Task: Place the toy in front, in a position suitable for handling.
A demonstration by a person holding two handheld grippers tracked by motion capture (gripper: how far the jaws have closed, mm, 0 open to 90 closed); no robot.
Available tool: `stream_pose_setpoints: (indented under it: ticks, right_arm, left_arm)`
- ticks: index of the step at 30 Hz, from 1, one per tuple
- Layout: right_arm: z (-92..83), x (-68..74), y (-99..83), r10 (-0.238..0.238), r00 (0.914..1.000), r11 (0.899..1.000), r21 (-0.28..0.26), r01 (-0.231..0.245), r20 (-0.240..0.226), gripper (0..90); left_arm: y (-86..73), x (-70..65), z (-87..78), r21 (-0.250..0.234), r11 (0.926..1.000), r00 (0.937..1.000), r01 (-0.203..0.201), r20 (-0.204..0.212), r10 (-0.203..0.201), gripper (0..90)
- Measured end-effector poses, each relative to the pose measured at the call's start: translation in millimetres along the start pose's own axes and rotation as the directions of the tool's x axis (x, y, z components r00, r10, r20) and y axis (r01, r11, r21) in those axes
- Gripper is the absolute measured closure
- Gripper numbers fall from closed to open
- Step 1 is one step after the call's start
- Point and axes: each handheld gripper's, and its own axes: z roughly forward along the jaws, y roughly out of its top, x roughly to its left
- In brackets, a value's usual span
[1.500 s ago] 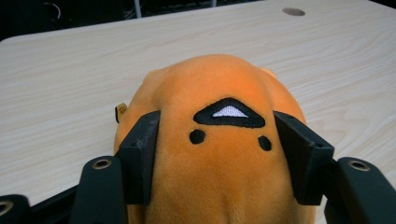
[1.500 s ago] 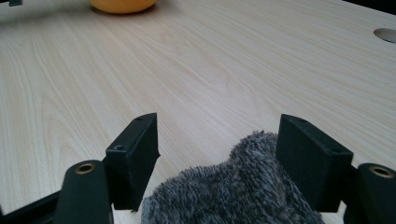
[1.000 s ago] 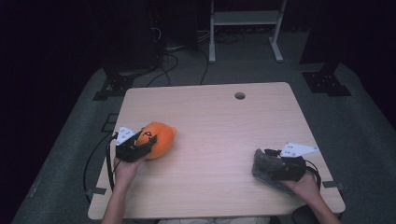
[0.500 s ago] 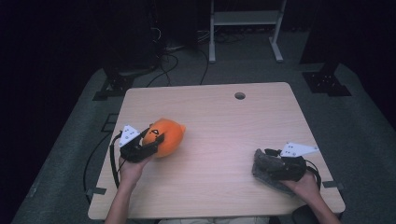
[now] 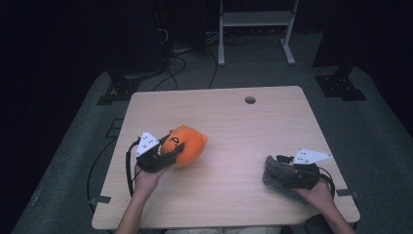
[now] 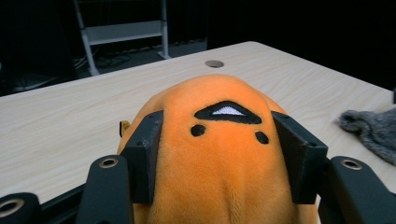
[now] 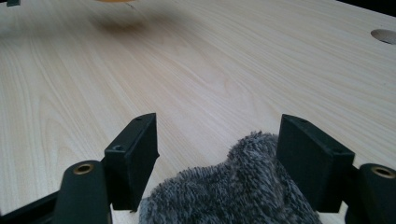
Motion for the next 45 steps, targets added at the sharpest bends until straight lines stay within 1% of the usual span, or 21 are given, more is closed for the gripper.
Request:
stream_pose_setpoints:
  ticks: [2,6,9,14,17,19,20,24,28,32,35,36,40,45]
  right_arm:
    - [0.7,-0.1,0.0,-0.002,1.0,1.0,0.0,0.002,0.0,28.1]
    - [-0.2,0.6,0.1,-0.007,1.0,1.0,-0.002,0.007,0.002,28.1]
    - [-0.1,-0.3,0.0,-0.001,1.0,1.0,-0.001,0.001,0.001,28.1]
    - [-0.3,0.7,0.1,-0.007,1.0,1.0,-0.002,0.007,0.002,28.1]
    - [-0.1,-0.3,0.1,-0.004,1.0,1.0,-0.001,0.004,0.001,28.1]
    - [0.3,-0.1,0.1,-0.003,1.0,1.0,0.001,0.003,0.001,28.1]
    - [0.2,0.4,0.1,-0.003,1.0,1.0,0.003,0.003,0.0,28.1]
    - [0.0,0.0,0.0,-0.004,1.0,1.0,-0.003,0.004,0.001,28.1]
    - [0.8,0.2,-0.1,-0.003,1.0,1.0,0.003,0.003,0.0,28.1]
    - [0.8,-0.1,-0.1,-0.002,1.0,1.0,-0.001,0.002,0.002,28.1]
    - [1.3,-0.4,-0.1,-0.004,1.0,1.0,0.004,0.004,0.002,28.1]
    - [1.2,0.0,-0.1,-0.004,1.0,1.0,0.005,0.004,0.002,28.1]
    - [0.3,-0.4,-0.1,-0.003,1.0,1.0,-0.001,0.003,0.003,28.1]
    - [0.3,-0.1,0.0,-0.005,1.0,1.0,0.001,0.005,0.005,28.1]
  left_arm:
    - [0.2,-4.6,2.0,0.006,0.9999,0.9999,-0.012,0.009,0.012,41.1]
    - [1.7,-13.2,5.7,0.002,0.9998,0.9992,-0.021,0.034,0.021,41.1]
    - [2.1,-20.4,8.1,0.004,0.9995,0.9981,-0.03,0.055,0.03,41.0]
    - [2.6,-31.8,12.6,0.002,0.9988,0.9949,-0.048,0.089,0.048,41.0]
    - [1.8,-37.8,15.7,0.004,0.9986,0.9925,-0.053,0.111,0.052,41.0]
    - [1.0,-41.6,18.0,0.009,0.9979,0.9906,-0.064,0.122,0.063,40.9]
    - [0.9,-43.0,19.1,0.011,0.9976,0.9898,-0.069,0.126,0.067,40.9]
    - [-0.6,-48.2,22.5,0.012,0.9977,0.9873,-0.066,0.146,0.064,40.9]
    - [-1.6,-53.7,25.7,0.013,0.9969,0.9839,-0.077,0.163,0.074,40.8]
    - [-2.7,-58.8,28.5,0.013,0.9968,0.9801,-0.079,0.184,0.075,40.8]
    - [-4.2,-62.5,31.0,0.019,0.9956,0.9768,-0.092,0.196,0.086,40.7]
    - [-4.7,-63.7,32.2,0.022,0.9957,0.9759,-0.091,0.201,0.084,40.6]
    - [-6.9,-67.5,36.3,0.029,0.9944,0.9715,-0.102,0.218,0.093,40.5]
    - [-8.4,-71.0,38.7,0.033,0.9932,0.9681,-0.111,0.229,0.101,40.3]
